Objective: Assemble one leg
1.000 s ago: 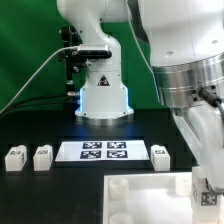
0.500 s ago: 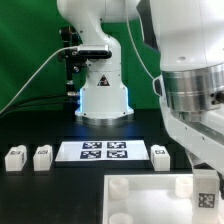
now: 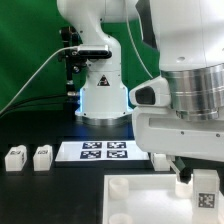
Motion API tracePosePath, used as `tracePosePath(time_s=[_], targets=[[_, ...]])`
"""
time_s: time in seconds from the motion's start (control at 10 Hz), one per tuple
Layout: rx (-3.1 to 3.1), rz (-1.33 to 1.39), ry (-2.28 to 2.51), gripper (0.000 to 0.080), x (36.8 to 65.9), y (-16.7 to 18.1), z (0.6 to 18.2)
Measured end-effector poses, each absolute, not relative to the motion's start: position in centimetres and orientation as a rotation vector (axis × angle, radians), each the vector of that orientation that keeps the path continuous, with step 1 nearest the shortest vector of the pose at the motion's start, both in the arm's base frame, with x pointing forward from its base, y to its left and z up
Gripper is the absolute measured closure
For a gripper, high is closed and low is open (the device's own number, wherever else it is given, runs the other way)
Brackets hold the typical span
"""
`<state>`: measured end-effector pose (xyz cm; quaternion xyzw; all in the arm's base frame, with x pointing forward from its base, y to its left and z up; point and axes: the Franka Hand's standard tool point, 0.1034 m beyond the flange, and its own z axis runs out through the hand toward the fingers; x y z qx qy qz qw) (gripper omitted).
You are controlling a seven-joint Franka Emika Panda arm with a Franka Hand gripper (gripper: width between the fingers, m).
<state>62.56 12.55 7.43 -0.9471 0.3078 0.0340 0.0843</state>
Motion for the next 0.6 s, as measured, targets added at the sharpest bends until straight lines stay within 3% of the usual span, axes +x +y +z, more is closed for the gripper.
tracePosePath(time_s=[0.2, 0.5, 0.6], targets=[[-2.979, 0.056, 0.403, 0.0151, 63.32, 11.79, 8.29], [-2.971, 0.035, 0.424, 0.0178, 63.48, 11.36, 8.13], [-2.959, 0.04, 0.484, 0.0355, 63.48, 11.39, 8.13]])
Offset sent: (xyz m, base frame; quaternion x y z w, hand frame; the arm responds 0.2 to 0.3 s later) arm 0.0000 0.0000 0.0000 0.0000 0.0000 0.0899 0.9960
